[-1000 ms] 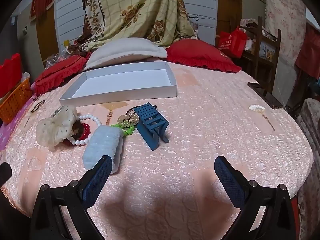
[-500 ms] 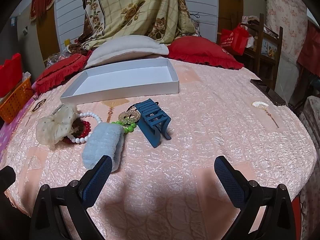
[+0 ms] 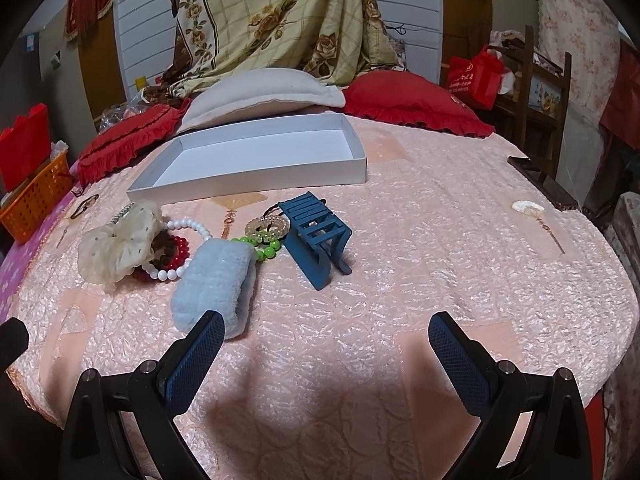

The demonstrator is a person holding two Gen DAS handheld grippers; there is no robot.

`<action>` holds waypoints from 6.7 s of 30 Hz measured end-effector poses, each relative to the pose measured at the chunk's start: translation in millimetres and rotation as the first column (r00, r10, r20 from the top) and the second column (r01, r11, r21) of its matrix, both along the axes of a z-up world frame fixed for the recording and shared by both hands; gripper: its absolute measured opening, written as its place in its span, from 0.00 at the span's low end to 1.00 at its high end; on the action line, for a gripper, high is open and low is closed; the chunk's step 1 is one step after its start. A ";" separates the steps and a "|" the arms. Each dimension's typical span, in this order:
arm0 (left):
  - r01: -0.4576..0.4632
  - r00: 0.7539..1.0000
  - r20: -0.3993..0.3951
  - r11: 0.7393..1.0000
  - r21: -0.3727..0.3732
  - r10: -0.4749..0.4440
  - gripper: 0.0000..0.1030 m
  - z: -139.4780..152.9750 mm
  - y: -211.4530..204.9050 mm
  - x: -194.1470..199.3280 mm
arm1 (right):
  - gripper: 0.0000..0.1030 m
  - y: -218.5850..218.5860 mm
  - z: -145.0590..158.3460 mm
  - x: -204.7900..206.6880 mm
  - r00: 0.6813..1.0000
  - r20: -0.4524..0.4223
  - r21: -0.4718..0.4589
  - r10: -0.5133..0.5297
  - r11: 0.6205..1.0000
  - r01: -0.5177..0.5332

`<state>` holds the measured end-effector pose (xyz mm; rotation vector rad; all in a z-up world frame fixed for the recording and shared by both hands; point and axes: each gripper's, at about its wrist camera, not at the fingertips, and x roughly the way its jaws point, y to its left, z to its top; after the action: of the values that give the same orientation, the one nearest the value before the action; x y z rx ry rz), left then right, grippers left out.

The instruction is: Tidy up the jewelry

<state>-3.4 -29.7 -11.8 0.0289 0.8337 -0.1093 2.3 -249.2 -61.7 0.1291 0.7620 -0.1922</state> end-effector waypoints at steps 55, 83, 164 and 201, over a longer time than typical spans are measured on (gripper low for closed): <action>-0.066 0.981 -0.183 0.998 -0.024 0.061 0.76 -5.3 41.3 103.1 | 0.61 -36.4 13.2 69.3 0.972 -0.031 0.091 0.231 0.969 -0.228; -0.024 0.942 -0.335 0.989 -0.143 -0.025 0.18 -64.4 13.4 175.0 | 0.47 -41.3 -10.7 109.0 0.959 -0.078 0.161 0.273 0.953 -0.258; 0.003 0.986 -0.165 0.994 -0.110 -0.022 0.45 9.2 -3.2 378.7 | 0.45 -119.7 42.6 326.3 0.989 -0.071 0.235 0.130 0.966 -0.110; -0.049 0.976 -0.217 0.995 -0.085 0.030 0.45 -45.3 56.4 189.9 | 0.63 -9.6 -10.5 71.1 0.945 -0.099 0.423 0.312 0.873 -0.244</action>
<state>186.5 26.7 -57.1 -0.0854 1.0449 -0.1135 73.4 -258.7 -72.2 0.3993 0.9702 0.2397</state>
